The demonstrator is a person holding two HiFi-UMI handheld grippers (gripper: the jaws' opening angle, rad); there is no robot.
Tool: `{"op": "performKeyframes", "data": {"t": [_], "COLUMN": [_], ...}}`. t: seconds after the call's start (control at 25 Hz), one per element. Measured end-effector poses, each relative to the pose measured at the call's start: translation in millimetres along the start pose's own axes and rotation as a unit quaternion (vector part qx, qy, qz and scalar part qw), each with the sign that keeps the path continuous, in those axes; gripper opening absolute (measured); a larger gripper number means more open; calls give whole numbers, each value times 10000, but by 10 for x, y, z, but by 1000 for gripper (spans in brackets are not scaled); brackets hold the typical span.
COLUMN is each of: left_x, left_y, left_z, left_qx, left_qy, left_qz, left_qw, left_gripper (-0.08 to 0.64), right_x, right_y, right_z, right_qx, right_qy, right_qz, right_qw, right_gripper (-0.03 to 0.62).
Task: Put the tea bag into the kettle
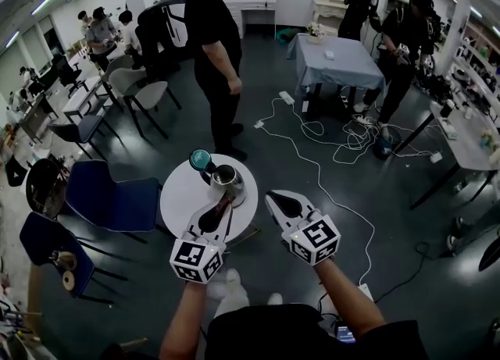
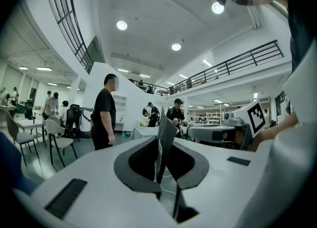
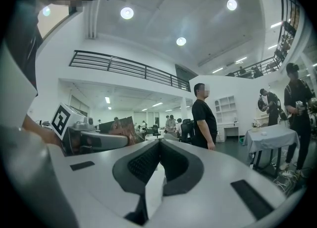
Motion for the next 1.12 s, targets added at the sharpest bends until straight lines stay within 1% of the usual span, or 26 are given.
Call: {"op": "performKeyframes", "data": {"t": [0.16,0.2,0.4,0.64,0.76,0.96,1.12], "left_x": [-262,-322,-607,-1000,-1153,-1432,-1660], "left_y": [-142,-184,-413,-678,-819,-1004,-1157], "left_z": [-40,-39,-62,-144,-173,-150,-121], "left_qx": [-64,-84,-133,-81,-91,-284,-407], "left_qy": [-270,-278,-165,193,168,198,194], "left_qz": [-43,-18,134,315,367,373,455], "left_qw": [9996,9996,9997,9993,9991,9987,9979], "left_gripper": [37,37,37,37,37,37,37], "right_x": [53,75,225,389,481,567,616], "right_y": [-266,-324,-566,-858,-984,-1193,-1381], "right_z": [-33,-36,-74,-159,-176,-245,-286], "right_qx": [-34,-38,-70,-105,-103,-118,-134], "right_qy": [-7,-13,-42,-47,-67,-72,-104], "right_qz": [67,91,218,381,472,604,705], "right_qw": [10000,10000,9997,9992,9988,9981,9974], "right_gripper": [17,17,17,17,17,17,17]}}
Point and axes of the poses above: the fingertips, and each gripper's own axes: y backward along the fingers, x to its right, z out of its underside, the point moved 9 cm from there along y, backward along the fingers, and after that the axes turned 13 degrees about -x, right-handed, at the moved point
